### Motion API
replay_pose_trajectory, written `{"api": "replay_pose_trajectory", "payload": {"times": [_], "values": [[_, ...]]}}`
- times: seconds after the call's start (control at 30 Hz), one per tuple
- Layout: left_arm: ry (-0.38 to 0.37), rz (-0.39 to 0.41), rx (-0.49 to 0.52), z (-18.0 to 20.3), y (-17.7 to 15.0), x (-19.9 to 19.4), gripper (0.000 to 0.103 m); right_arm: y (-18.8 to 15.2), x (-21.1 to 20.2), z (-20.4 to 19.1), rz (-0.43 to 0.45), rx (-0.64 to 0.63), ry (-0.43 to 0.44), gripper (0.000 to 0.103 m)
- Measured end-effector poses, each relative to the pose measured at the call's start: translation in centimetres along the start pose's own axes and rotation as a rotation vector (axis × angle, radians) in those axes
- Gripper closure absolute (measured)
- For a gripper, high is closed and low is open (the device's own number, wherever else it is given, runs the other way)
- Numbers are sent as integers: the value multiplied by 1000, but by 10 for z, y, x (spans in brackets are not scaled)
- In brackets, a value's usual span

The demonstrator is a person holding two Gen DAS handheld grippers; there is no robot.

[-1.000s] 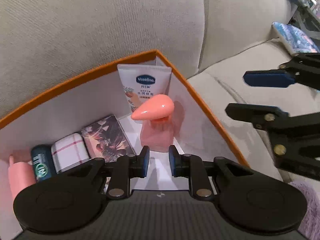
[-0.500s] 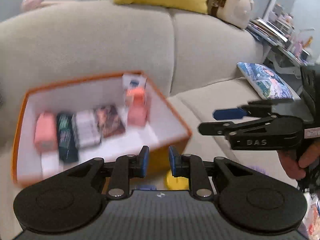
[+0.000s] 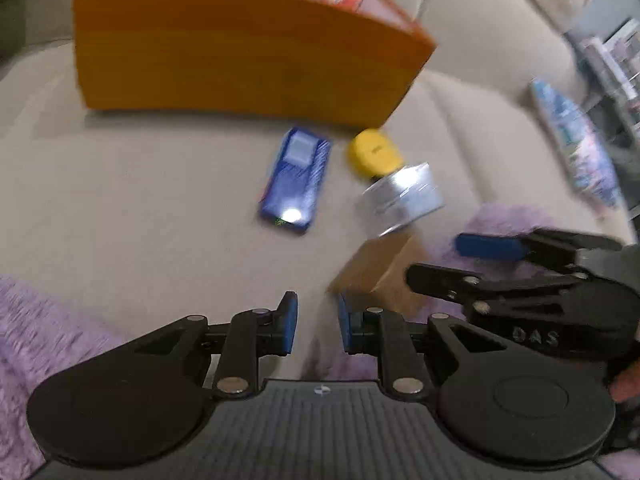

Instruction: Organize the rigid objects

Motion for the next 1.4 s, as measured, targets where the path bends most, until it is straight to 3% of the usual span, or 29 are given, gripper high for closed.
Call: {"api": "replay_pose_trajectory", "payload": {"times": [0.07,0.17,0.27,0.4,0.57,0.7,0.87,1.1,1.23,1.4], "values": [[34,1,28,-4,-1,-1,79,-6,2,-9,-10,-50,-1,32],[45,32,67,-3,2,-7,77,-10,5,-18,-16,-126,-20,32],[25,66,52,-5,3,-13,77,-6,8,-27,-14,-197,-28,31],[64,93,44,-15,3,-19,77,-1,16,-35,-34,-288,-61,31],[59,107,33,-20,3,-24,77,1,27,-37,-68,-321,-80,31],[47,119,38,-17,1,-28,77,-4,30,-32,-95,-301,-78,39],[54,146,8,-23,4,-32,77,-1,26,-32,-89,-238,-59,40],[135,195,-46,-47,11,-43,77,30,35,-62,26,-135,63,41],[146,179,-53,-51,10,-40,77,15,40,-64,-31,-141,79,41],[95,148,-60,-46,8,-30,77,-11,40,-57,-113,-80,101,41]]}}
Point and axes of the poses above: each gripper's, at about its wrist camera, not at the fingertips, and x roughly the way its jaws point, z to its right, y to its top, the point moved 8 cm from there along x, roughly the way its jaws point, and after that the axes turned 11 degrees about z, right-handed, at the moved point
